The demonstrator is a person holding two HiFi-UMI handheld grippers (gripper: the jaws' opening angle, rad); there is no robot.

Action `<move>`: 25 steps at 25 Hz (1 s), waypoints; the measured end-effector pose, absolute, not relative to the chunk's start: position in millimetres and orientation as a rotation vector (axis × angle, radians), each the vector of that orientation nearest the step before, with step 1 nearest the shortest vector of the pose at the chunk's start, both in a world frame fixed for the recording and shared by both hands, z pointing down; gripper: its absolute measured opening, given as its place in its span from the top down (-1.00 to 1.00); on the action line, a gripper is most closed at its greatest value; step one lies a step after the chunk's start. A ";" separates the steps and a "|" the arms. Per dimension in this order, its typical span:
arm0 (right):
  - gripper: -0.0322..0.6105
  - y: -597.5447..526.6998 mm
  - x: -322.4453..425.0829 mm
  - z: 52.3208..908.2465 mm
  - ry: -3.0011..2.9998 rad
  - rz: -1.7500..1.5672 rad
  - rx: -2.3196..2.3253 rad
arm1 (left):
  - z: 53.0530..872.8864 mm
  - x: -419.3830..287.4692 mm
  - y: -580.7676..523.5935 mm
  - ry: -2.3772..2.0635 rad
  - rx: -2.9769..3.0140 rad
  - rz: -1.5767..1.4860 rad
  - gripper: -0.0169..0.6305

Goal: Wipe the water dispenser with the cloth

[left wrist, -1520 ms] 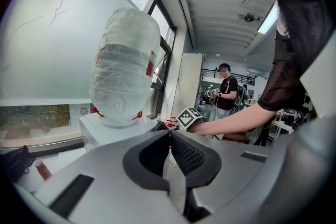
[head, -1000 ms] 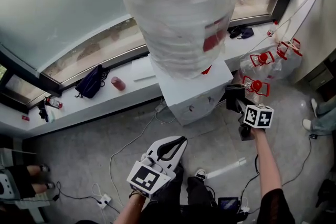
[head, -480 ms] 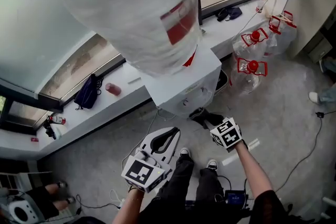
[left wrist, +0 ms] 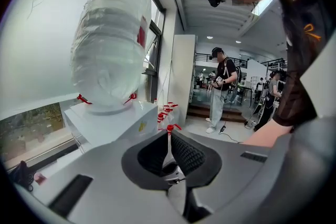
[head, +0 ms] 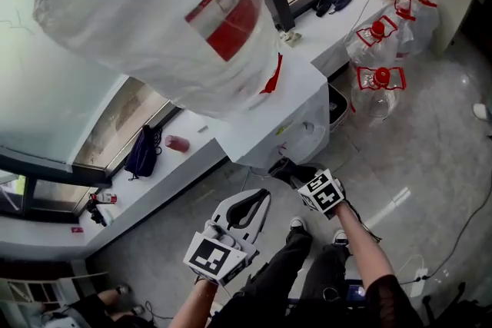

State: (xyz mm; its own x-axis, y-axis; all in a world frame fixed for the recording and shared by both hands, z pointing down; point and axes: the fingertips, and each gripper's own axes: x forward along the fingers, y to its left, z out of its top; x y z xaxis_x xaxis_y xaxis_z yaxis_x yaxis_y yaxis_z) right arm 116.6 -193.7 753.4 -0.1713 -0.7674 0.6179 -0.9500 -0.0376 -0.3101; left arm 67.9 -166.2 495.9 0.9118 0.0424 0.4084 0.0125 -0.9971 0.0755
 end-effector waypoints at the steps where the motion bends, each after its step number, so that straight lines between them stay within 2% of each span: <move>1: 0.57 -196.8 116.5 761.6 -1.978 1.008 1.834 | 503.6 68.4 -165.1 0.052 3.009 0.653 0.89; 13: 0.57 -225.9 166.3 819.6 -1.948 0.988 1.977 | 560.8 95.9 -149.6 0.054 3.027 0.642 0.89; 25: 0.58 -205.8 291.7 821.9 -1.701 1.019 2.260 | 568.4 105.9 -130.5 0.095 3.015 0.663 0.89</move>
